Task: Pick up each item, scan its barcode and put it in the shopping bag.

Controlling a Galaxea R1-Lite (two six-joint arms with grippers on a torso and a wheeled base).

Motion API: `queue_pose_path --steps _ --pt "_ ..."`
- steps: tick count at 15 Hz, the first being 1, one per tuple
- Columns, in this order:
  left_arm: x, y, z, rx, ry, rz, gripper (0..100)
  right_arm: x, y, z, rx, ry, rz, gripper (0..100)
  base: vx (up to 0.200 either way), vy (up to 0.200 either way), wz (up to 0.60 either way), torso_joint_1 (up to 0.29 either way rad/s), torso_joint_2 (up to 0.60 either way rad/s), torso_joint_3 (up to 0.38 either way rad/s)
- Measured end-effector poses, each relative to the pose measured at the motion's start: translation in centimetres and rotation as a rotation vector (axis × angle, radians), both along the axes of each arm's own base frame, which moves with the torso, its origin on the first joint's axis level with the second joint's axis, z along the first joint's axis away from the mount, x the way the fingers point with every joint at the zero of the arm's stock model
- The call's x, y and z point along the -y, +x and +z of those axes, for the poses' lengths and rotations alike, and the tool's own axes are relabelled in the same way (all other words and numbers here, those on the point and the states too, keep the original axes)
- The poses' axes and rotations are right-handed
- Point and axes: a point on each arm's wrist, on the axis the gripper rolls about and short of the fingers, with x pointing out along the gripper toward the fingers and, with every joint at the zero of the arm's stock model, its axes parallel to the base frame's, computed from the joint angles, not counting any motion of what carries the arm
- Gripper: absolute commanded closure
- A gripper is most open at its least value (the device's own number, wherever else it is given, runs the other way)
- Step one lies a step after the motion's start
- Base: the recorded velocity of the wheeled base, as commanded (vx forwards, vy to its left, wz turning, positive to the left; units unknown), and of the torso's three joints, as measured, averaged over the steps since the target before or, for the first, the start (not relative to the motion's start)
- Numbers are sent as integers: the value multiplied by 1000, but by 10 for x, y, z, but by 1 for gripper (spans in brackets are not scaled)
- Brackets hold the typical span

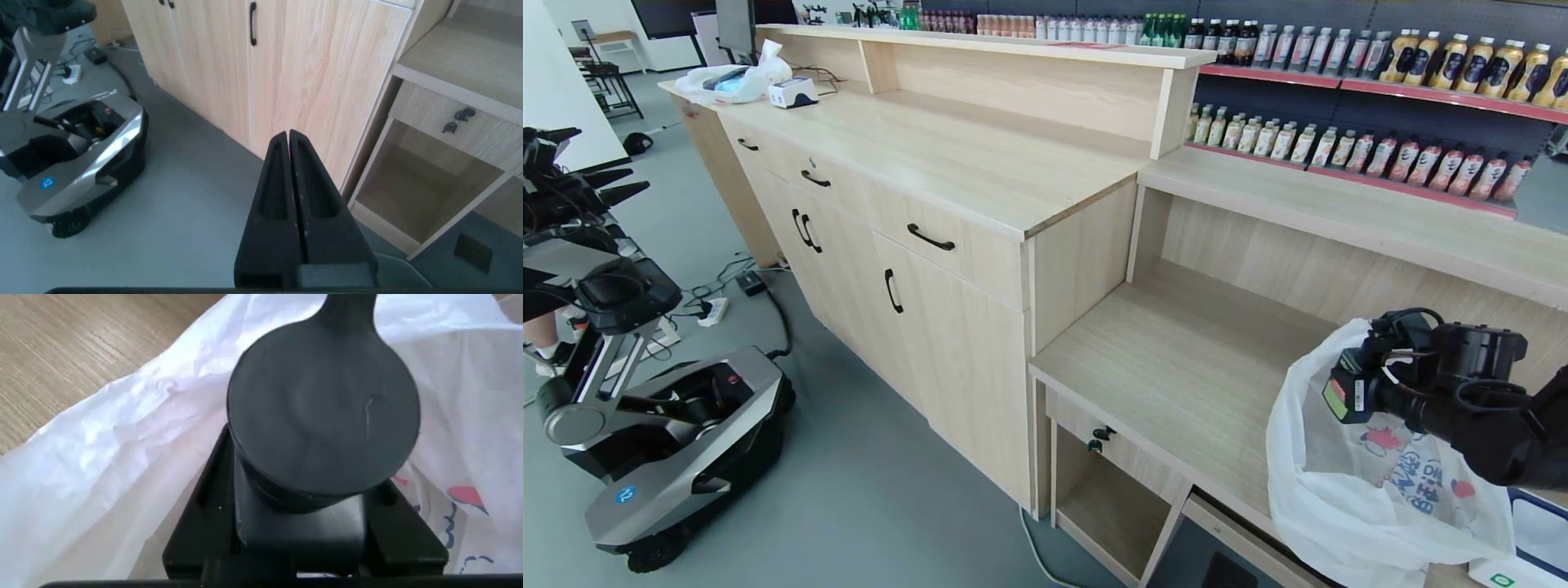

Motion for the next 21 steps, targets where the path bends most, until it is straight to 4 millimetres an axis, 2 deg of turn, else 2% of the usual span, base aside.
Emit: queue_pose_path --steps 9,10,14,16,19,21 --pt "0 0 0 0 0 0 100 7 -5 -25 -70 35 26 100 0 0 0 0 0 0" --pt "0 0 0 0 0 0 100 7 -5 -27 -66 34 27 0 0 0 0 0 0 0" --pt "0 0 0 0 0 0 100 7 -7 -30 -70 42 41 0 0 0 0 0 0 0" --pt "0 0 0 0 0 -1 100 6 -10 -21 -66 61 83 0 0 0 0 0 0 0" --pt "0 0 0 0 0 0 100 1 -26 19 -26 63 119 0 0 0 0 0 0 0" --pt "0 0 0 0 0 0 100 1 -52 52 4 45 106 0 0 0 0 0 0 0"
